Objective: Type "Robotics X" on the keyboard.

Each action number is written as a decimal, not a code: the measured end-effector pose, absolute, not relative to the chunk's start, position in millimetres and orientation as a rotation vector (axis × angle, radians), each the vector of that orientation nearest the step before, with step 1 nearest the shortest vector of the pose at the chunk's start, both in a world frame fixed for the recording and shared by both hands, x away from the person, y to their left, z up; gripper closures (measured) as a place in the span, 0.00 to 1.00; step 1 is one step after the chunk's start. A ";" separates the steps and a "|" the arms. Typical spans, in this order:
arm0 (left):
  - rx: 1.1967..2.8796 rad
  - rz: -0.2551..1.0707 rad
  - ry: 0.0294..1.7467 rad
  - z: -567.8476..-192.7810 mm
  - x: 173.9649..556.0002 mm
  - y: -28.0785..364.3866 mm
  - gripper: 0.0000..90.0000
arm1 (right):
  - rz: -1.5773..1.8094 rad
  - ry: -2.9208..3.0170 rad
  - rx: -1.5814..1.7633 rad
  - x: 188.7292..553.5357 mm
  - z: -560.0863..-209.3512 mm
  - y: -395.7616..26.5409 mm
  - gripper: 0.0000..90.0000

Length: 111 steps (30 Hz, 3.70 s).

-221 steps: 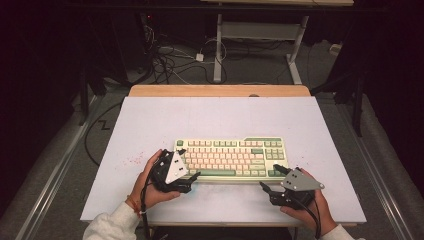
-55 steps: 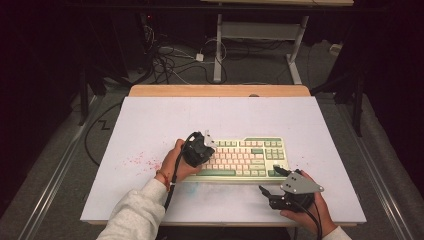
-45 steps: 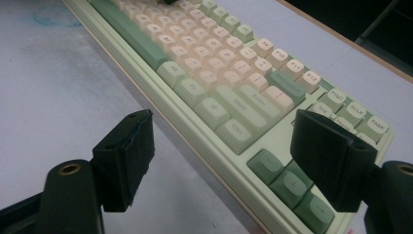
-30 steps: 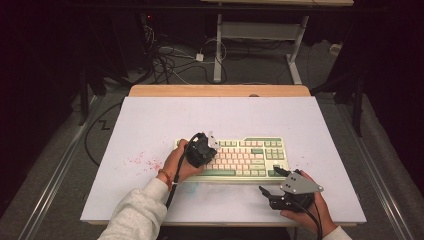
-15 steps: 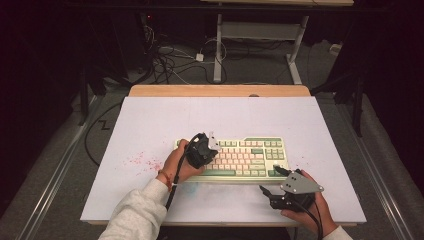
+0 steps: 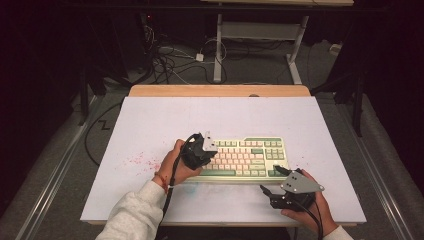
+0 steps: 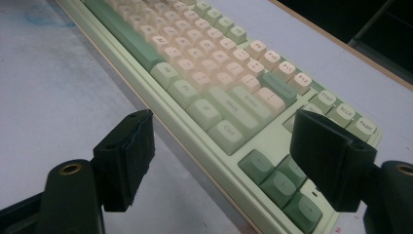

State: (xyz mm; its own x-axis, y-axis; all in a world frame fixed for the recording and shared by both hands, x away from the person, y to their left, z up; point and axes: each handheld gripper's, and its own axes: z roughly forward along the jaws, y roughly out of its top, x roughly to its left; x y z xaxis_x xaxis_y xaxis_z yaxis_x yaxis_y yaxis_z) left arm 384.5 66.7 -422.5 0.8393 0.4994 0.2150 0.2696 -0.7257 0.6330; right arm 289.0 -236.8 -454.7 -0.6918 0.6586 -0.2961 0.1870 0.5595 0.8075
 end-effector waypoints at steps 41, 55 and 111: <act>2.194 0.755 0.510 -422.7 346.8 95.0 0.24 | 1.063 2.197 0.668 287.9 -451.2 -238.8 0.27; 2.203 0.787 0.523 -429.6 334.1 112.2 0.20 | 1.060 2.194 0.670 288.1 -450.8 -238.8 0.27; 2.280 0.696 0.693 -473.3 298.8 169.9 0.19 | 1.059 2.236 0.748 331.1 -439.3 -209.5 0.62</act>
